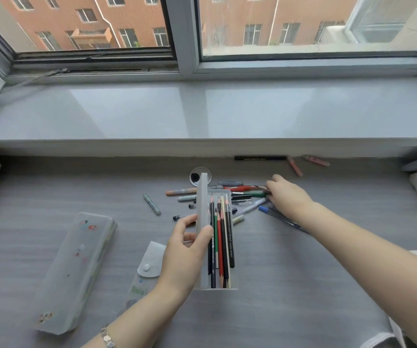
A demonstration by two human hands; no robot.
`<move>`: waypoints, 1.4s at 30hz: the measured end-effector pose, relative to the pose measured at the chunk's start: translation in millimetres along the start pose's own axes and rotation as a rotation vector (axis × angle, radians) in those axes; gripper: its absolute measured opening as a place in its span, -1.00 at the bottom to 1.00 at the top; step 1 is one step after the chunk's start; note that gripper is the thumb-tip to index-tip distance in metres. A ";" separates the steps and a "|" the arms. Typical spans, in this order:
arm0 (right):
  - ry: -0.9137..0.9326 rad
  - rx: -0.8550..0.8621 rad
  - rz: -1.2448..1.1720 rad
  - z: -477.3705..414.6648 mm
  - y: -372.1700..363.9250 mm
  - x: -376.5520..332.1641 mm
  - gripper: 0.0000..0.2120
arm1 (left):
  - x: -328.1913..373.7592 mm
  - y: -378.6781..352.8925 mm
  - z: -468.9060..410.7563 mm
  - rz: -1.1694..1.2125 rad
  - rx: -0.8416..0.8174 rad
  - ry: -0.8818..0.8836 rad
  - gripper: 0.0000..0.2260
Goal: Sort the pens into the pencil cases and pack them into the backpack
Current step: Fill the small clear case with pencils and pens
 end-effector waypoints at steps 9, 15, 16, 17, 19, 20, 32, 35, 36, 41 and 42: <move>-0.003 0.208 -0.450 39.5 37.3 8.3 -0.92 | -7.7 15.3 13.8 -0.009 0.014 -0.015 -0.78; 0.100 0.227 -1.176 127.9 102.2 -14.6 -0.84 | -5.2 14.1 30.4 0.010 0.005 -0.046 -0.77; 0.115 0.188 -1.178 139.3 104.9 -20.1 -0.83 | -5.0 12.9 34.0 0.015 -0.002 -0.054 -0.78; 0.114 0.138 -1.156 148.1 106.0 -24.8 -0.82 | -4.7 11.7 37.5 0.021 -0.010 -0.061 -0.79; 0.100 0.006 -1.068 159.9 103.1 -31.7 -0.82 | -1.4 10.0 46.5 0.028 -0.031 -0.084 -0.79; 0.091 -0.065 -1.008 163.3 100.1 -34.5 -0.82 | -0.5 9.7 50.7 0.031 -0.037 -0.092 -0.78; 0.053 -0.136 -0.820 182.5 30.8 -75.5 -0.85 | 4.0 9.1 85.4 0.120 -0.081 -0.129 -0.77; -0.060 0.050 -1.199 196.2 21.7 -75.8 -0.81 | 3.0 11.1 84.2 0.135 -0.018 -0.137 -0.79; -0.090 0.062 -1.276 200.4 16.3 -78.3 -0.77 | 1.7 11.2 84.0 0.144 -0.003 -0.131 -0.79; -0.163 0.132 -1.237 212.4 1.7 -88.1 -0.84 | 2.1 4.8 86.6 0.178 -0.001 -0.130 -0.79; -0.156 0.158 -1.170 212.6 -0.2 -86.6 -0.85 | 3.1 3.9 87.3 0.177 -0.003 -0.132 -0.79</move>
Point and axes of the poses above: each hand's wrist, its own z-axis away from the middle knuckle, its own y-axis out of the back of the hand, x = y × z, the point moved 3 cm from there along -z, towards the middle knuckle, and after that the axes turned 10 degrees about -y, right-handed, at the moved point
